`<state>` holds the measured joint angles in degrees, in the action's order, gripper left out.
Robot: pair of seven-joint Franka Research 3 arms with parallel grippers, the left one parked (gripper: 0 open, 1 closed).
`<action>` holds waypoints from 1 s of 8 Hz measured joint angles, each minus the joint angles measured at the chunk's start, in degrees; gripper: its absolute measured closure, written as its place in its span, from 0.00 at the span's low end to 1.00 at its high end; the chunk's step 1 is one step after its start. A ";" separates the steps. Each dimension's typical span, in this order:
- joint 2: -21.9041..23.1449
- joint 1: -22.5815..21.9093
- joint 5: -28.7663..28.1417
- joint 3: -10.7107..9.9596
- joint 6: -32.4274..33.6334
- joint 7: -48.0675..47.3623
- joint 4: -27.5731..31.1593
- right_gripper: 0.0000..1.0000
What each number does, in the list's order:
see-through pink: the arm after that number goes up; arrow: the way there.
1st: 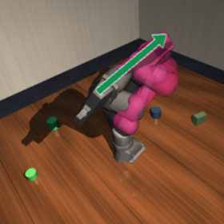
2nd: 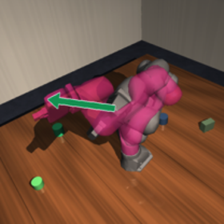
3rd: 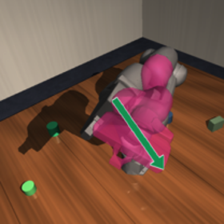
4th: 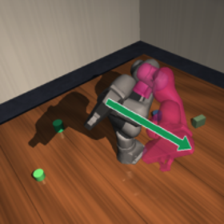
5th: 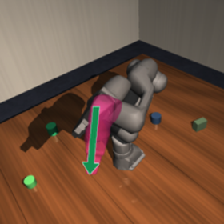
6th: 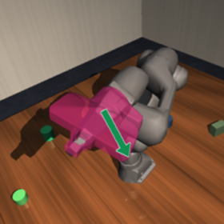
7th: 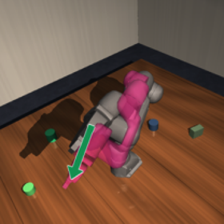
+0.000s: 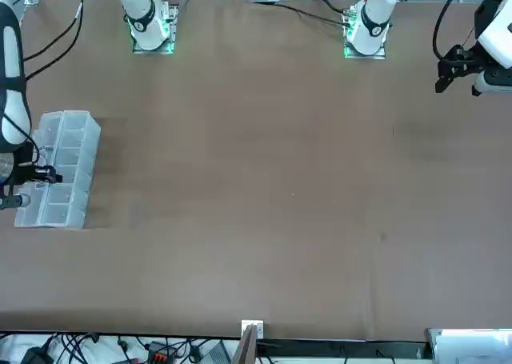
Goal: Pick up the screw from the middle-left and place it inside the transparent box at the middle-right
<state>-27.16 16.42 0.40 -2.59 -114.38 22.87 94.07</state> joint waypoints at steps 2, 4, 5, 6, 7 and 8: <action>-1.14 1.03 0.00 0.00 -1.57 1.23 0.56 0.93; -1.66 1.02 0.00 0.23 -1.86 1.31 0.56 0.83; -1.64 1.02 0.00 0.32 -1.87 1.33 0.48 0.67; -1.60 1.00 0.00 0.34 -1.87 1.34 0.35 0.46; -1.51 0.99 0.00 0.36 -1.88 1.35 0.11 0.29; -1.31 0.95 0.00 0.49 -1.70 1.36 -0.74 0.07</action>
<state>-28.46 17.36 0.40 -2.09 -116.08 24.23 93.33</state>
